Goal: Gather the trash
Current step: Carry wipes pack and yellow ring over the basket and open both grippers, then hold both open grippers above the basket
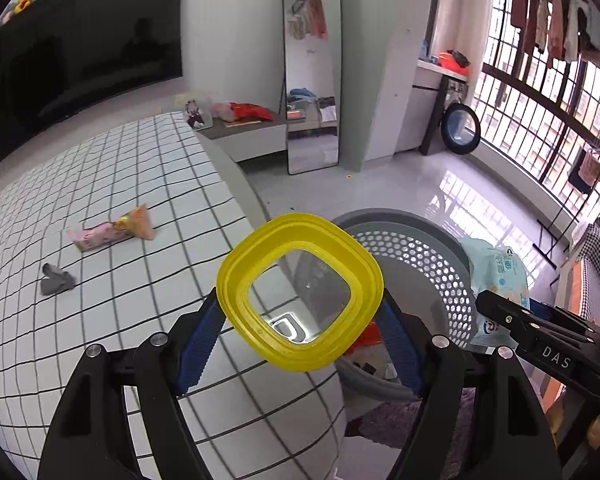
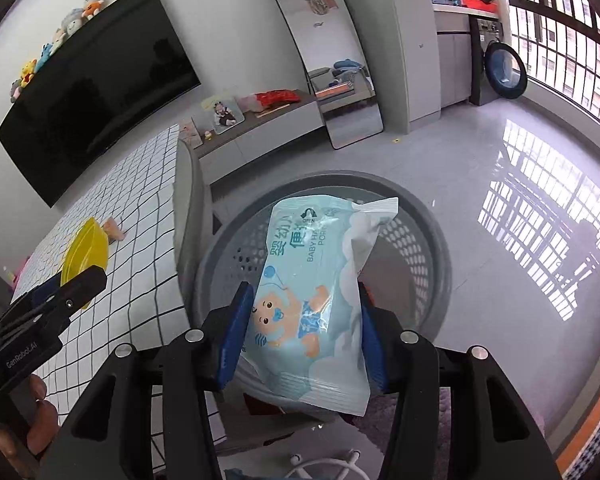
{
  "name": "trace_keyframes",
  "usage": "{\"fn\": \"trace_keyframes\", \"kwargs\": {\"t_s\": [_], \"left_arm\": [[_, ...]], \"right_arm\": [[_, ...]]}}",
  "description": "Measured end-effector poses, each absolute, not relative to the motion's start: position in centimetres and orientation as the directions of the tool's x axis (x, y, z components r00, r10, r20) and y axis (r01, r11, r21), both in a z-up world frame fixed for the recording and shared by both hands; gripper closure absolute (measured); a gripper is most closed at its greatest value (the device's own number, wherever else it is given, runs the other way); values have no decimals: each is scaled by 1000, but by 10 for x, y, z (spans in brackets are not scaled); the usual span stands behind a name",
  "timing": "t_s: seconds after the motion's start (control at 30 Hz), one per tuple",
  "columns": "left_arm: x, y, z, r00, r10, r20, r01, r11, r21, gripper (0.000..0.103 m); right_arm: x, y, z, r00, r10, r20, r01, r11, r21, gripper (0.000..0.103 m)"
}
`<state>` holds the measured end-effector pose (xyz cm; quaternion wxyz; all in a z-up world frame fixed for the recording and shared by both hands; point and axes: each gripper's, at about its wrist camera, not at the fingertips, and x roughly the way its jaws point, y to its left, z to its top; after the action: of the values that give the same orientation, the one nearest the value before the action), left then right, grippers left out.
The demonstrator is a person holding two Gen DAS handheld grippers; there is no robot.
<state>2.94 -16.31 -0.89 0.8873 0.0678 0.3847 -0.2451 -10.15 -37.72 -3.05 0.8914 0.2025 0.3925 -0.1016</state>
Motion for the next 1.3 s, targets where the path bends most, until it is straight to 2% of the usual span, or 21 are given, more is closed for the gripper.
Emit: {"fn": "trace_keyframes", "kwargs": {"t_s": [0.53, 0.57, 0.6, 0.67, 0.9, 1.3], "left_arm": [[41, -236, -53, 494, -365, -790, 541, 839, -49, 28], [41, -238, -53, 495, -362, -790, 540, 840, -46, 28], [42, -238, -53, 496, -358, -792, 538, 842, -43, 28], [42, -239, -55, 497, -350, -794, 532, 846, -40, 27], [42, -241, -57, 500, -338, -797, 525, 851, -32, 22], [40, -229, -51, 517, -333, -789, 509, 860, -29, 22]], "right_arm": [[-88, -418, -71, 633, 19, -774, 332, 896, 294, 54], [-88, -419, -72, 632, 19, -775, 334, 895, 294, 53], [-88, -420, -73, 633, 19, -774, 334, 895, 296, 45], [-89, -421, -70, 645, 14, -764, 336, 893, 300, 37], [-97, -424, -74, 647, 15, -762, 349, 883, 313, 37], [-97, -419, -67, 654, 13, -756, 344, 885, 313, 37]]}}
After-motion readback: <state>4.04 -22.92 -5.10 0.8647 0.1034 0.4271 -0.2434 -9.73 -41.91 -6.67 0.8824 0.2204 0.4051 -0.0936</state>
